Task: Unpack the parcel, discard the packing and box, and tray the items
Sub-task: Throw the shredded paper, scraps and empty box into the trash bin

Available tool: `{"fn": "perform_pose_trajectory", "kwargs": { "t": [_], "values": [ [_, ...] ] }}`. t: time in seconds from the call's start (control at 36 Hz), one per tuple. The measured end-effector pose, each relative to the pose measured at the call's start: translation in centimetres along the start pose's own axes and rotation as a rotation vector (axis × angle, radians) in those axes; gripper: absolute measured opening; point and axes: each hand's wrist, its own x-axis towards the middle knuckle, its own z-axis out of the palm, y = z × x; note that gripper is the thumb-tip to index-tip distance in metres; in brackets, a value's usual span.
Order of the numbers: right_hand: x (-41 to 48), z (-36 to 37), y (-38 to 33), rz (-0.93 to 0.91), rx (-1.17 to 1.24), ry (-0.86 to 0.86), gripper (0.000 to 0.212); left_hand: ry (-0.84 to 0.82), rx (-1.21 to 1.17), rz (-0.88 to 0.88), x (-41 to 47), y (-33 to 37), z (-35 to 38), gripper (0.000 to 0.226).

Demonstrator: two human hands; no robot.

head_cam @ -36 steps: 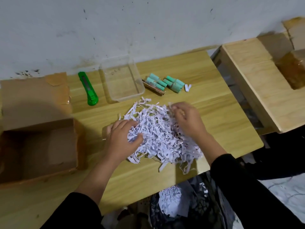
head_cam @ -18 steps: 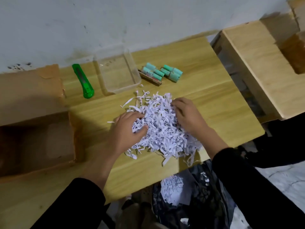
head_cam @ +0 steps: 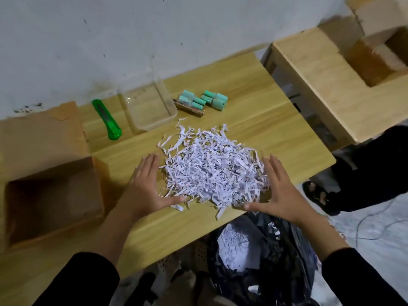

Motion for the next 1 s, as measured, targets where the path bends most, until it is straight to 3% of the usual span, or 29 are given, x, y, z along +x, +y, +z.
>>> {"fn": "perform_pose_trajectory", "kwargs": {
  "t": [0.14, 0.47, 0.64, 0.81, 1.0],
  "values": [
    [1.3, 1.2, -1.1, -0.03, -0.202, -0.08, 0.137, -0.137, 0.108, 0.06, 1.8, 1.4, -0.4, 0.148],
    [7.9, 0.9, -5.8, -0.184, -0.302, -0.126, 0.146, -0.263, 0.175, 0.261, 6.8, 6.3, -0.8, 0.141],
    [10.6, 0.3, -7.7, -0.217, -0.474, -0.158, 0.144, -0.198, 0.212, 0.289, 7.3, 6.5, -1.3, 0.121],
    [10.4, 0.9, -8.1, -0.262, -0.609, -0.108, 0.108, -0.133, 0.356, 0.271, 5.7, 5.8, -0.7, 0.099],
    [8.4, 1.9, -8.2, -0.253, -0.395, -0.178, 0.079, -0.128, 0.382, 0.149, 3.3, 6.5, 0.7, 0.081]
  ]
}}
